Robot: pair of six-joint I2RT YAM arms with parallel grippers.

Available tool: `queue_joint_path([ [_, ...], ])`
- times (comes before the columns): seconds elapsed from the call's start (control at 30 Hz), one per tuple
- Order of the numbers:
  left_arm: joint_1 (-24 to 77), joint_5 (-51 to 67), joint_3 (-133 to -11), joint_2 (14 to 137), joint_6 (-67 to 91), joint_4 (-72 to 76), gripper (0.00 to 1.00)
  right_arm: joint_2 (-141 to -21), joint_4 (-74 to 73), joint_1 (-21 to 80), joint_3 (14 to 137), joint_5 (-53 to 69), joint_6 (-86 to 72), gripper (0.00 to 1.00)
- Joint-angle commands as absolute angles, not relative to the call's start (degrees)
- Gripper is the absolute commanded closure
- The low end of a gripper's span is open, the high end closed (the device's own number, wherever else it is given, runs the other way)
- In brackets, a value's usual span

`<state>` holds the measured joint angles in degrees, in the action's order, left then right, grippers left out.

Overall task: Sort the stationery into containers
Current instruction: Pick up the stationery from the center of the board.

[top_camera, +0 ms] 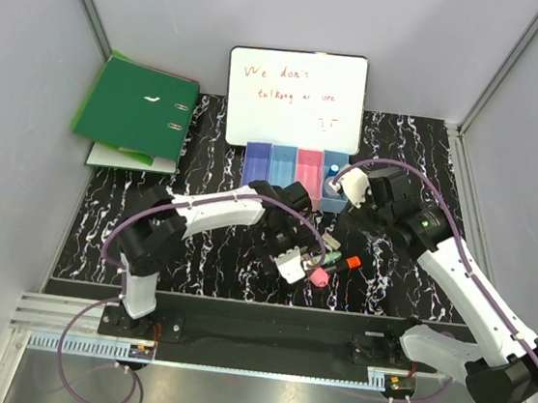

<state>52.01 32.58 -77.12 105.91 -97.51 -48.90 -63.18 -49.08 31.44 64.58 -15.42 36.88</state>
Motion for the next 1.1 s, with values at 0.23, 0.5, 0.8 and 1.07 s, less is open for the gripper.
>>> queue_joint_path([
  [0.23, 52.47, 29.62, -89.82, 115.04, -86.49, -53.96, 0.01, -59.33, -46.32, 31.29, 66.01, -14.94, 39.29, 0.22],
  [0.5, 53.44, 28.92, -89.48, 116.28, -85.69, -54.76, 0.02, -58.45, -44.74, 31.29, 65.92, -15.12, 40.08, 0.22],
  [0.8, 53.88, 28.21, -90.09, 118.56, -82.8, -55.11, 0.35, -57.75, -43.68, 31.29, 65.04, -15.38, 39.9, 0.22],
  [1.07, 53.88, 27.86, -90.7, 119.35, -80.25, -54.58, 0.72, -58.18, -42.63, 31.29, 65.3, -16.08, 38.76, 0.22],
])
